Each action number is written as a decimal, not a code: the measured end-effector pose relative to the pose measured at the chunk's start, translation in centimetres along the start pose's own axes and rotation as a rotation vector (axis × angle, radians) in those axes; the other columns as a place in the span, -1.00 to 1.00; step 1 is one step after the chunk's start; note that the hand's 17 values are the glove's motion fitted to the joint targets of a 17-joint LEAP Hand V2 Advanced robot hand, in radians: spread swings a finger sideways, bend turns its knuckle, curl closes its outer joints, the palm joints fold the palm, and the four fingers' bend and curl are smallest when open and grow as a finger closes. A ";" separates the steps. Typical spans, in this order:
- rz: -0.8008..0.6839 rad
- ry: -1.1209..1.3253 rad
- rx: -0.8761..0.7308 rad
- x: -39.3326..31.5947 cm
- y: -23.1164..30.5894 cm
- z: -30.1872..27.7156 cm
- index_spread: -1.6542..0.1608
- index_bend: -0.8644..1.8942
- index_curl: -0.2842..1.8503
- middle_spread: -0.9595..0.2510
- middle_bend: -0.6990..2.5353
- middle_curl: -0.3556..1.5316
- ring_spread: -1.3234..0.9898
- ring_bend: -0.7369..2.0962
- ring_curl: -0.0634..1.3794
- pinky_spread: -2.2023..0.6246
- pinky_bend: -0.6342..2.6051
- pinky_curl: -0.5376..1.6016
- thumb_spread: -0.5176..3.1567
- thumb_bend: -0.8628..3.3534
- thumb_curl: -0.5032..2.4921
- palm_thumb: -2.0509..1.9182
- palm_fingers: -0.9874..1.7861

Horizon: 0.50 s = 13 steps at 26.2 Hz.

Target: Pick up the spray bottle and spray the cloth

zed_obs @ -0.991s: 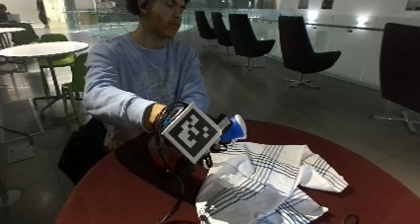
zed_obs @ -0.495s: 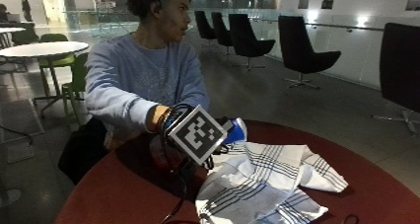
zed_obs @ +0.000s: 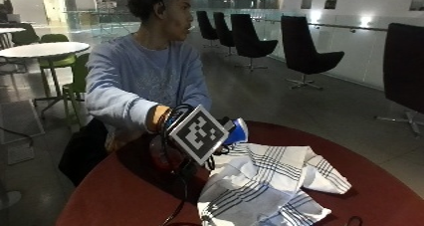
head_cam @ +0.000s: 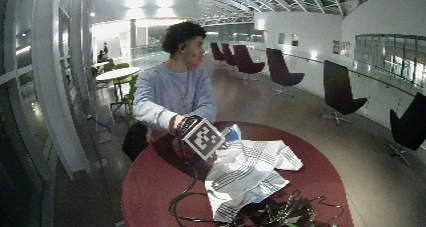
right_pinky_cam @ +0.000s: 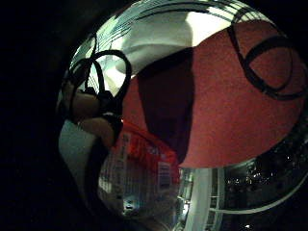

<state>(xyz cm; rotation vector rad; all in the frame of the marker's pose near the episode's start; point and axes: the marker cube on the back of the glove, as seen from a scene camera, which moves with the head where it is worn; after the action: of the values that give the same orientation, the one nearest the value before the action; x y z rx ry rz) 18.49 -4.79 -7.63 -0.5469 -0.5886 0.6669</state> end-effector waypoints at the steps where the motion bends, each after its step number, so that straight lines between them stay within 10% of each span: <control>1: 0.001 0.004 0.001 0.1 0.0 0.0 0.62 -0.28 -0.39 0.52 -0.31 -0.15 0.11 -0.09 -0.38 0.60 -0.42 -0.15 -0.13 -0.60 -0.35 0.41 0.56; 13: 0.008 0.016 -0.005 -0.1 0.1 0.0 0.62 -0.28 -0.39 0.52 -0.31 -0.14 0.11 -0.10 -0.37 0.60 -0.42 -0.15 -0.13 -0.60 -0.35 0.41 0.56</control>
<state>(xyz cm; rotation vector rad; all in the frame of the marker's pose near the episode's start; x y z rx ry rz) 18.43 -4.81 -7.74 -0.5594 -0.5734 0.6680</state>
